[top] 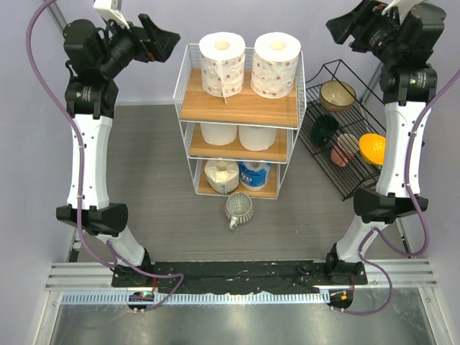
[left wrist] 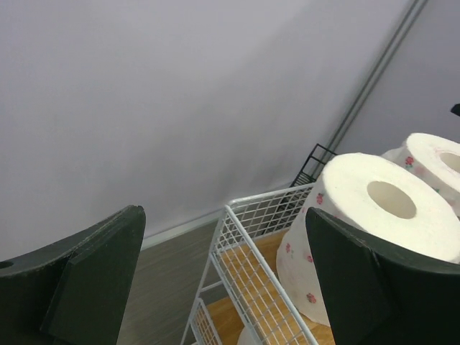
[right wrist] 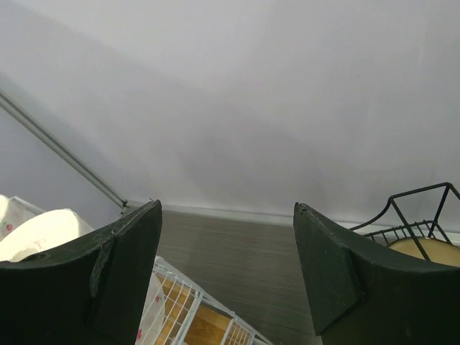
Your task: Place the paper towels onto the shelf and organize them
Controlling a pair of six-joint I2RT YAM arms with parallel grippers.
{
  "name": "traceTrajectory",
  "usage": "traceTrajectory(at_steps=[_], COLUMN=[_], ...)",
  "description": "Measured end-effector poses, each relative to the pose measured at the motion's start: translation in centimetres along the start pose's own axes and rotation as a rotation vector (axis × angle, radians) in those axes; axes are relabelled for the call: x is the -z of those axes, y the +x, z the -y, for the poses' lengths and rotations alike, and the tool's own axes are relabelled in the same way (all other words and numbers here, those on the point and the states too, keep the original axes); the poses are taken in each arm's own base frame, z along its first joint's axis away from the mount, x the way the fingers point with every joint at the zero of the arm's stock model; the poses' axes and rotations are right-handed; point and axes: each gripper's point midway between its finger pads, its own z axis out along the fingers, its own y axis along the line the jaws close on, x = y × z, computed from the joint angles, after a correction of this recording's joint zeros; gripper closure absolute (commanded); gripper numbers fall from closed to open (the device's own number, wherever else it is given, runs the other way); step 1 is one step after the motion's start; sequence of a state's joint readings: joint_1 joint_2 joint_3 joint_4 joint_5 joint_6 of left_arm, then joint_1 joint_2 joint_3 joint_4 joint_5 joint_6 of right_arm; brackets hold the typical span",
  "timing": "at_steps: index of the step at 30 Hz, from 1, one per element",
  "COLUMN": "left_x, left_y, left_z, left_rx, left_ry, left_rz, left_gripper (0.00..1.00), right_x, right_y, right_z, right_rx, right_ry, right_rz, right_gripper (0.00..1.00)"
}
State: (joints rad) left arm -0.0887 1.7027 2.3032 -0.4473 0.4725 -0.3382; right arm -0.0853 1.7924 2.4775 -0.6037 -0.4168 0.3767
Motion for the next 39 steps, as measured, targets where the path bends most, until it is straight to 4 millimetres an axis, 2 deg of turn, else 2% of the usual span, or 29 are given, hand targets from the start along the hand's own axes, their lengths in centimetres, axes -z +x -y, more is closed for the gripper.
traceTrajectory(at_steps=[6,11,16,22,30,39], left_x=[0.1,0.1,-0.3,-1.1,-1.6,-1.9], left_y=[0.2,0.9,2.2,3.8,4.2,4.1], left_z=[1.0,1.1,1.4,2.5,3.2,1.3], left_rx=[0.004,0.005,0.001,-0.022,-0.062,-0.088], left_ry=[0.048,0.053,0.052,0.055,0.04,-0.067], left_rz=[-0.013,-0.028,-0.061,-0.092,-0.09,-0.073], left_gripper=[0.02,0.02,0.02,0.02,0.02,0.02], right_x=[-1.0,-1.5,-1.9,-2.5,-2.0,-1.5], right_y=[2.5,4.3,5.4,7.7,7.6,7.4], right_z=[-3.0,-4.4,-4.0,-2.7,-2.6,-3.2], right_rx=[0.035,0.053,0.076,0.082,0.105,0.131], right_ry=[-0.048,-0.054,-0.03,0.008,0.017,0.003], right_rz=[-0.061,-0.103,-0.126,-0.178,-0.173,-0.17], right_gripper=[0.21,0.21,0.21,0.21,0.21,0.21])
